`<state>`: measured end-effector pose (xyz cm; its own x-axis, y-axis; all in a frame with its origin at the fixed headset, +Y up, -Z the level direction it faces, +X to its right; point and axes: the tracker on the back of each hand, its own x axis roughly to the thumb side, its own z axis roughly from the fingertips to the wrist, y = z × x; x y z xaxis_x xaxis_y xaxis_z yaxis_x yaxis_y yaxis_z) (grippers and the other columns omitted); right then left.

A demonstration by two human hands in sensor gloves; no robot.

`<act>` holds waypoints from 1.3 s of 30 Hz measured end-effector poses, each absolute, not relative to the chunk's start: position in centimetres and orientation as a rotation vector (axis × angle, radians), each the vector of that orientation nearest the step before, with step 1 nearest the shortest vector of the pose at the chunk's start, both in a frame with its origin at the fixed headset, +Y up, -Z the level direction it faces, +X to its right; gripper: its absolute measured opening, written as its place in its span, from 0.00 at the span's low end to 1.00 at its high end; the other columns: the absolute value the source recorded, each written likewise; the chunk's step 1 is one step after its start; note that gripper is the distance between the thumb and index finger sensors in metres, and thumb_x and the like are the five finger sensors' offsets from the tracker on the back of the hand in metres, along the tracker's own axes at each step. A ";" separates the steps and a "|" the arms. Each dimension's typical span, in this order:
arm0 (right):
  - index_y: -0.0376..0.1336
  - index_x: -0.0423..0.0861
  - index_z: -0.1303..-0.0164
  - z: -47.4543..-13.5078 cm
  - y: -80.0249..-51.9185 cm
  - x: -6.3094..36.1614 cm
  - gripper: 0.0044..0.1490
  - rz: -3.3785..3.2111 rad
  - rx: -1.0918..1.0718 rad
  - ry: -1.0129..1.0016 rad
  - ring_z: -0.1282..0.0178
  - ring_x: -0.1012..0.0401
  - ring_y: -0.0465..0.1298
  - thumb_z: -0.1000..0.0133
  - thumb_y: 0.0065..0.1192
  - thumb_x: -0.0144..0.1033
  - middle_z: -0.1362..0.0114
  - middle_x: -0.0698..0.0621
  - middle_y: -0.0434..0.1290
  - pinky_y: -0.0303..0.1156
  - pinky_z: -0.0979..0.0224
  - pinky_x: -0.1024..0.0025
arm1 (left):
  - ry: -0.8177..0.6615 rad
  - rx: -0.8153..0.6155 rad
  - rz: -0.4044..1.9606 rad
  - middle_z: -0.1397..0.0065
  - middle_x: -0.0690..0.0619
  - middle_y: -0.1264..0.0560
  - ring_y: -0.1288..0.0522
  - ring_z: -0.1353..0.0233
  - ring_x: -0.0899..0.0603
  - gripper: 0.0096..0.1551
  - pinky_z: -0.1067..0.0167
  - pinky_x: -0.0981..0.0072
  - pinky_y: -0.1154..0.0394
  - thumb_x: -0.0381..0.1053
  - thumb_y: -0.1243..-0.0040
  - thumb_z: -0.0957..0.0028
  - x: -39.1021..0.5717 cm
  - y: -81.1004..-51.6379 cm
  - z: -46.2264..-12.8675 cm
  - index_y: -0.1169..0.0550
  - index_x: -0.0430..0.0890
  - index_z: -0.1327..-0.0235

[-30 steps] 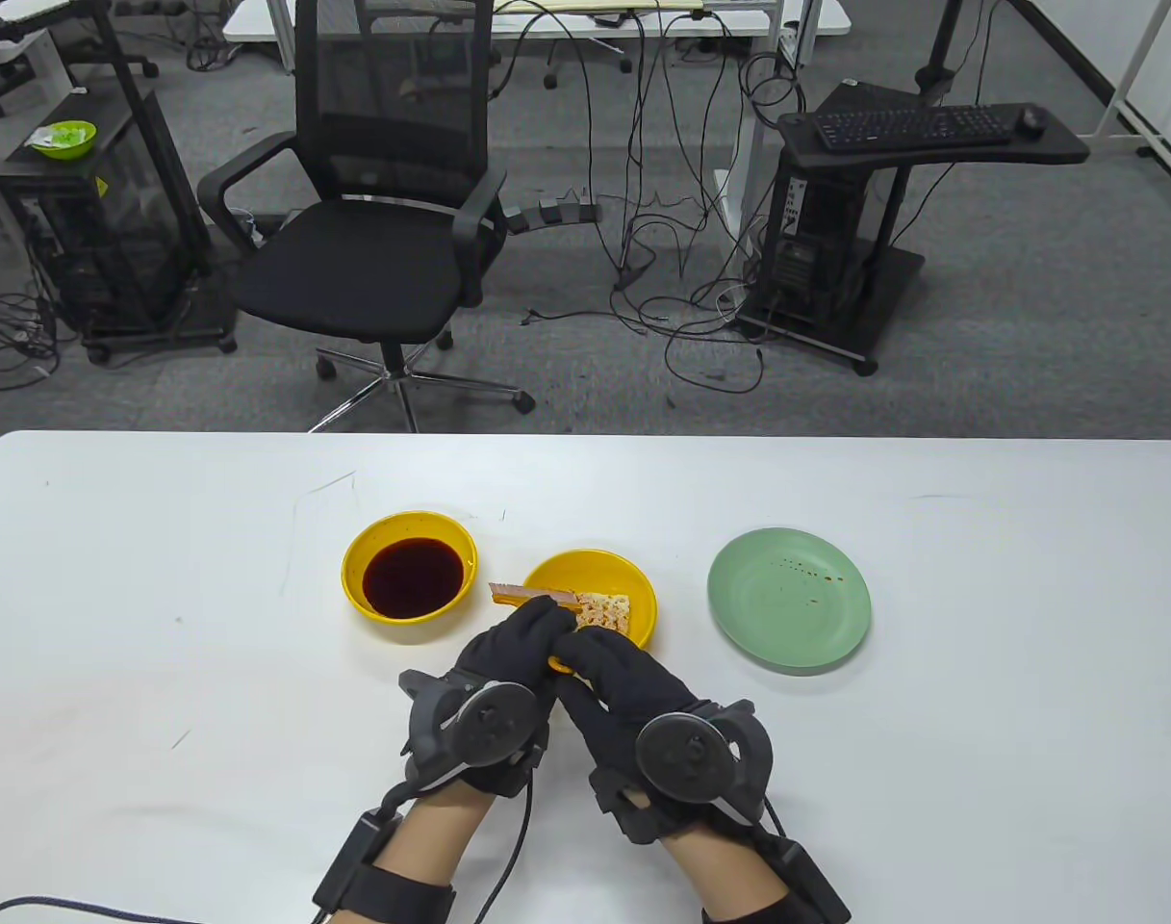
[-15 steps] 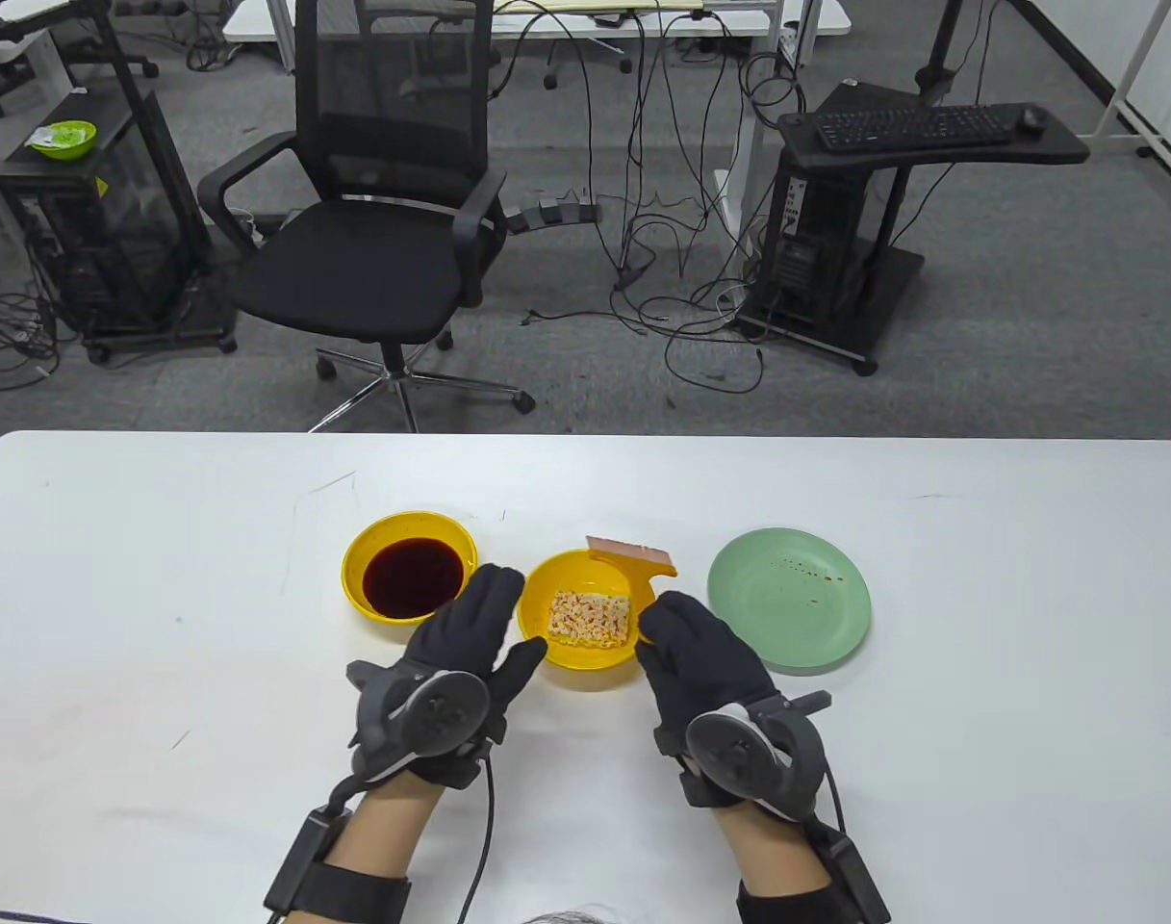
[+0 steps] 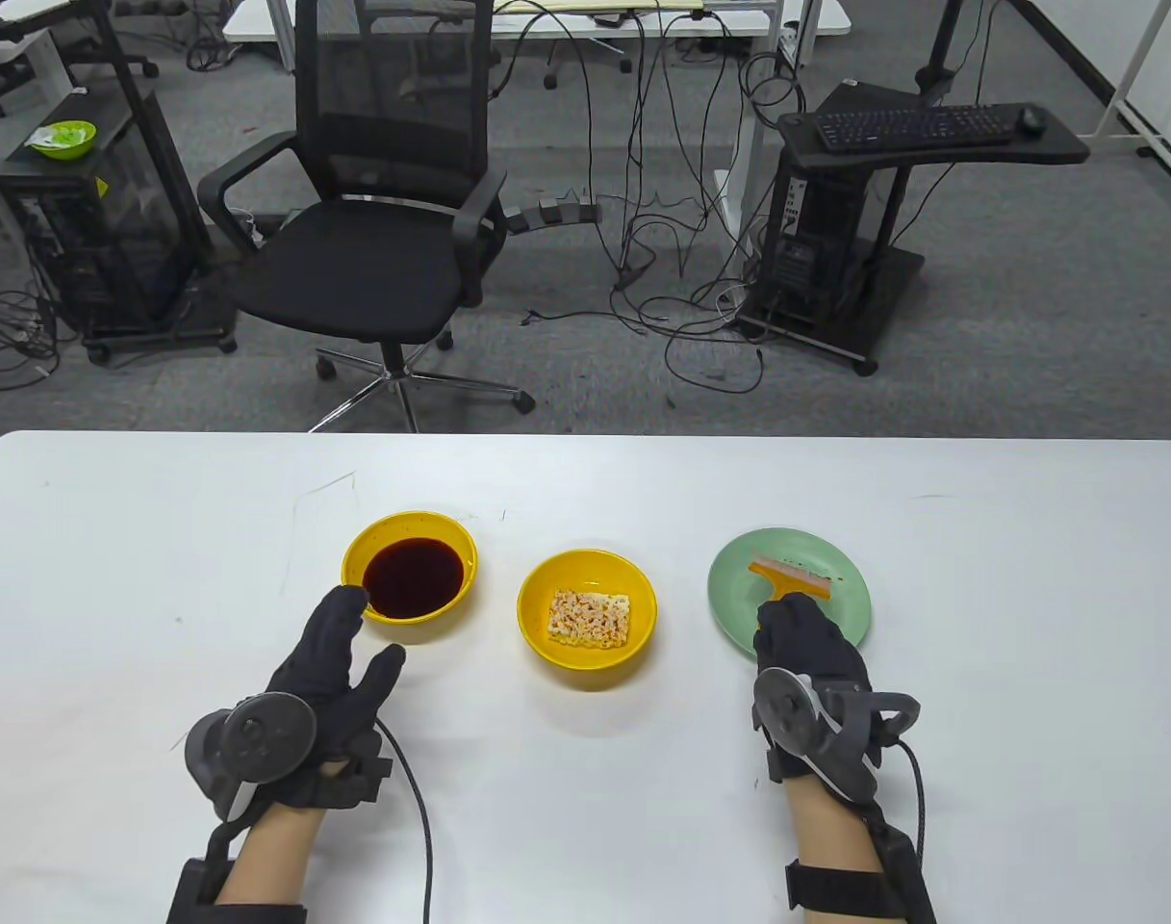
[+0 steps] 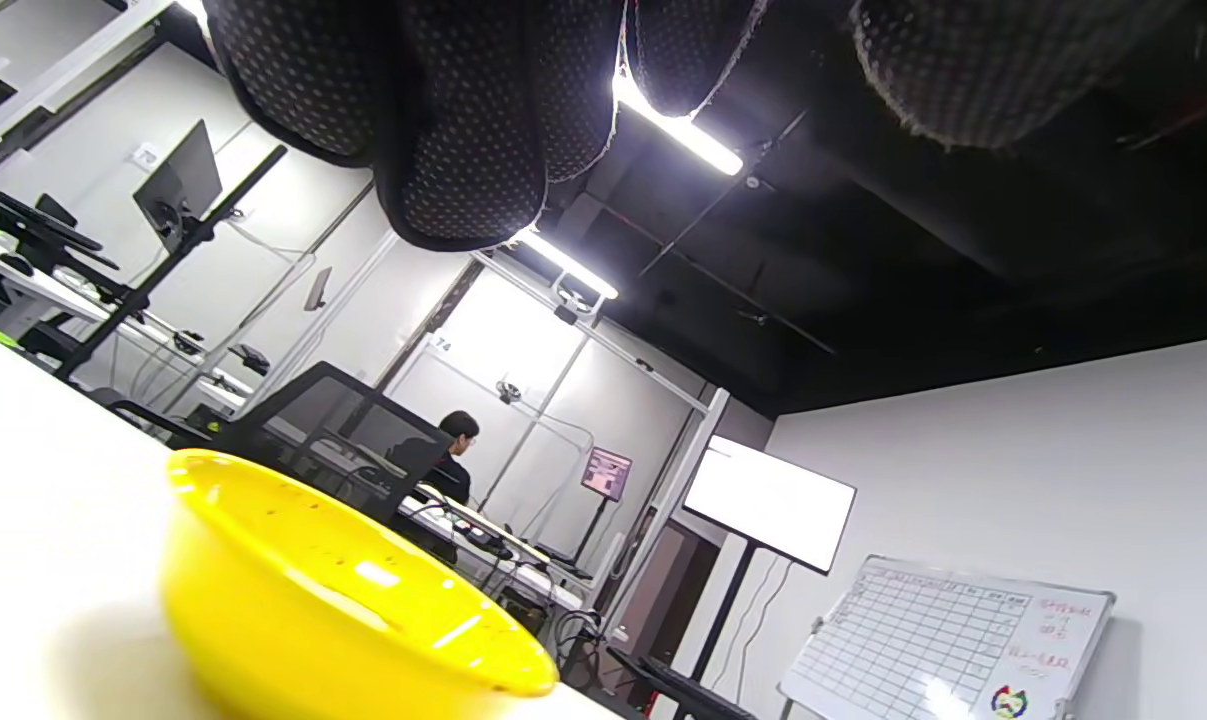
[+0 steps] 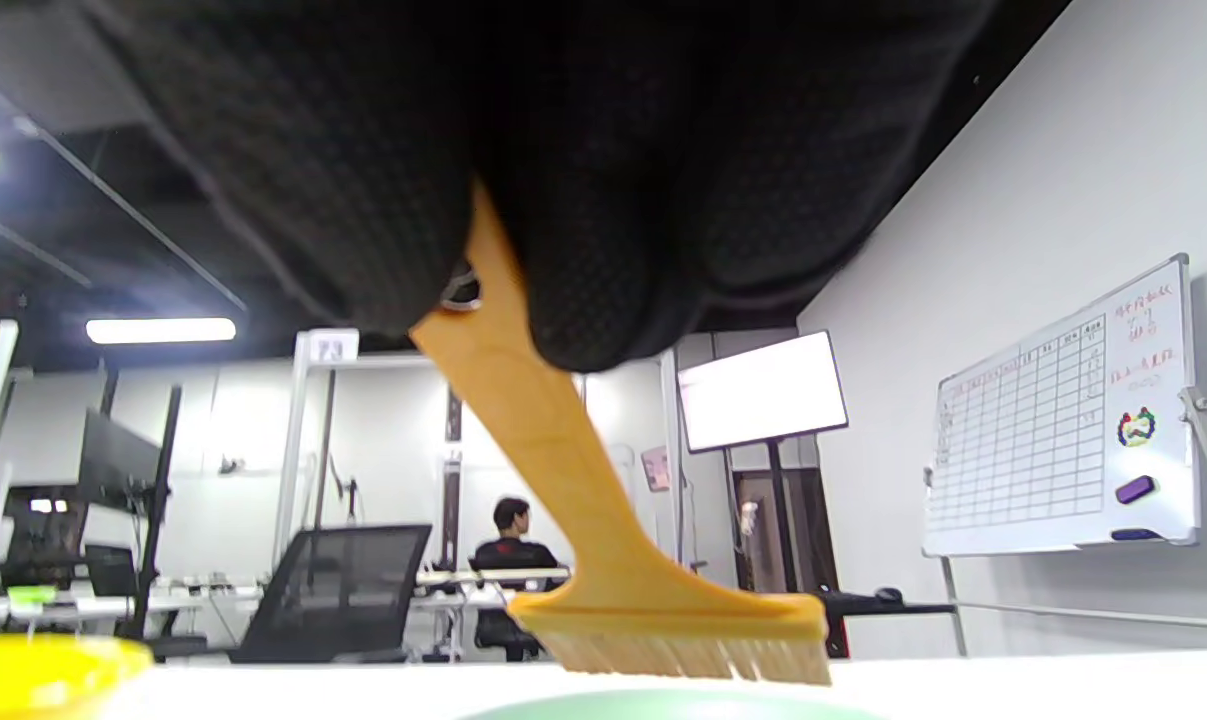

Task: Dip brush into soy sauce and glaze onto rice cake

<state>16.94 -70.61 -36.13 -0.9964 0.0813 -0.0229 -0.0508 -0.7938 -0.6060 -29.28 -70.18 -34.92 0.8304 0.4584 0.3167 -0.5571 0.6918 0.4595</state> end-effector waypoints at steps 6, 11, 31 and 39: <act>0.71 0.53 0.49 -36.9 -72.3 16.8 0.25 2.961 -0.137 -0.743 0.42 0.53 0.84 0.55 0.82 0.38 0.33 0.49 0.78 0.80 0.40 0.56 | -0.169 0.547 0.547 0.23 0.43 0.29 0.17 0.33 0.38 0.44 0.34 0.48 0.24 0.70 0.42 0.53 -29.6 -71.4 -34.8 0.35 0.51 0.26; 0.69 0.50 0.42 -37.5 -73.0 17.0 0.29 2.988 -0.213 -0.532 0.38 0.49 0.82 0.53 0.81 0.37 0.29 0.45 0.75 0.78 0.37 0.52 | -0.146 0.523 0.556 0.23 0.43 0.30 0.17 0.33 0.37 0.45 0.35 0.48 0.25 0.70 0.42 0.53 -29.9 -72.0 -34.9 0.36 0.51 0.26; 0.52 0.40 0.19 -36.0 -70.8 13.2 0.57 2.633 0.022 -0.346 0.25 0.36 0.67 0.47 0.62 0.66 0.17 0.33 0.59 0.66 0.29 0.39 | -0.090 0.454 0.623 0.23 0.43 0.29 0.17 0.34 0.37 0.44 0.35 0.47 0.24 0.70 0.42 0.53 -31.0 -73.1 -35.6 0.34 0.51 0.26; 0.49 0.42 0.18 -35.7 -72.4 10.2 0.59 2.465 0.203 -0.300 0.23 0.37 0.66 0.48 0.58 0.71 0.16 0.36 0.58 0.65 0.27 0.40 | -0.083 0.425 0.651 0.23 0.42 0.28 0.17 0.34 0.37 0.43 0.35 0.47 0.24 0.71 0.42 0.53 -30.7 -73.4 -35.8 0.33 0.53 0.26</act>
